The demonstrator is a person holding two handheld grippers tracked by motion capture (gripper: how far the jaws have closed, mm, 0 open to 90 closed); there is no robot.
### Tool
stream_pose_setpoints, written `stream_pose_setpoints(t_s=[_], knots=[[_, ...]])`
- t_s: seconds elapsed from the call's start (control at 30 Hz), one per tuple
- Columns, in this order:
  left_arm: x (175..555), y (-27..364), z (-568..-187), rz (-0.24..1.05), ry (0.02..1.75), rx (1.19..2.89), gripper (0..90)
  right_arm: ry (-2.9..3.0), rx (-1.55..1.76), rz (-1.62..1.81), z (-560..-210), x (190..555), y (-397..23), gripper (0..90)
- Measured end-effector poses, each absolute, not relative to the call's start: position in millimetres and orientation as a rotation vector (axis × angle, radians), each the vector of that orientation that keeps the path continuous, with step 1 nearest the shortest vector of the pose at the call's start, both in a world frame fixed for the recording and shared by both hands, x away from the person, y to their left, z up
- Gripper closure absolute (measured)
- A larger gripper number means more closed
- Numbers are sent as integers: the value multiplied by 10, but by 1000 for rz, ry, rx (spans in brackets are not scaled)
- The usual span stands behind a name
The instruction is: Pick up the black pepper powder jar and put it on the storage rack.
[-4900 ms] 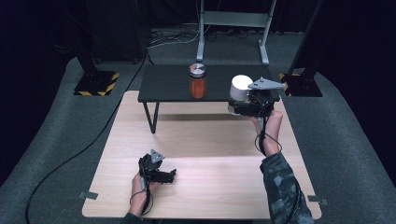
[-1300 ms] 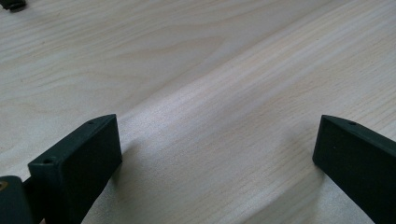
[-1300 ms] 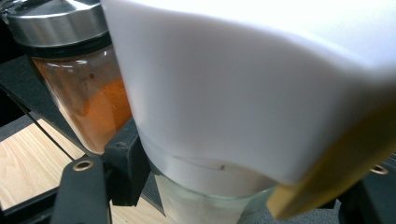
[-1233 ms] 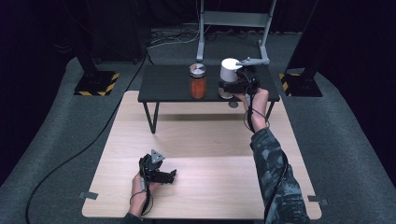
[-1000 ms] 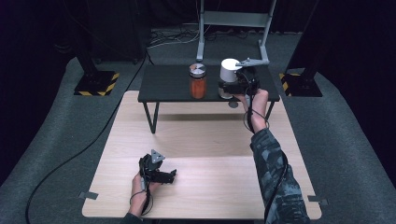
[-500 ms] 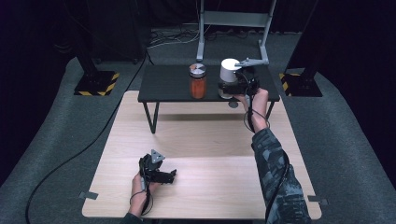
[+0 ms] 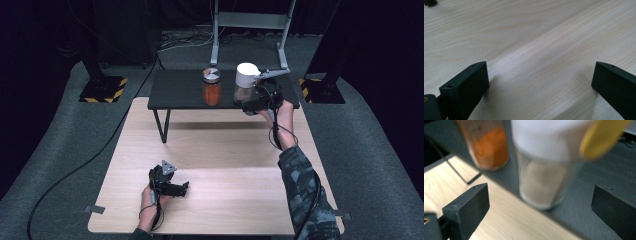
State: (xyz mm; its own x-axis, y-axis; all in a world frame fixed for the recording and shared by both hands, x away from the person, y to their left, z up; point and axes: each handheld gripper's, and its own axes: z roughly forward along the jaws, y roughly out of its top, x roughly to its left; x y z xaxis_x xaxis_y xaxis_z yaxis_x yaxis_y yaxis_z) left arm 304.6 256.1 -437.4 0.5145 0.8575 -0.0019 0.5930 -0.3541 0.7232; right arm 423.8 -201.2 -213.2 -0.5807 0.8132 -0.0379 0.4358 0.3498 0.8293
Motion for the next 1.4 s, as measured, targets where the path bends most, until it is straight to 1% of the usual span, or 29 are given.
stream_pose_setpoints(t_s=[0.17,0.33,0.63,1.0,1.2,1.4], knots=[[3047,2562,-4375,500,1179,2078,6,2221,1065,1075,-2200,4046,-2110,0],[3048,2562,-4373,500,1179,2080,6,2245,1058,1034,-2384,3798,-2201,0],[3048,2562,-4374,500,1180,2079,6,2306,1071,949,-2993,3451,-2284,0],[3045,2559,-4374,502,1178,2079,5,2217,1209,1001,-3950,2938,-2507,0],[3041,2554,-4375,507,1177,2080,5,2183,1238,982,-4204,2756,-2544,0],[3034,2550,-4376,513,1173,2081,5,2187,1275,960,-4339,2692,-2548,0]])
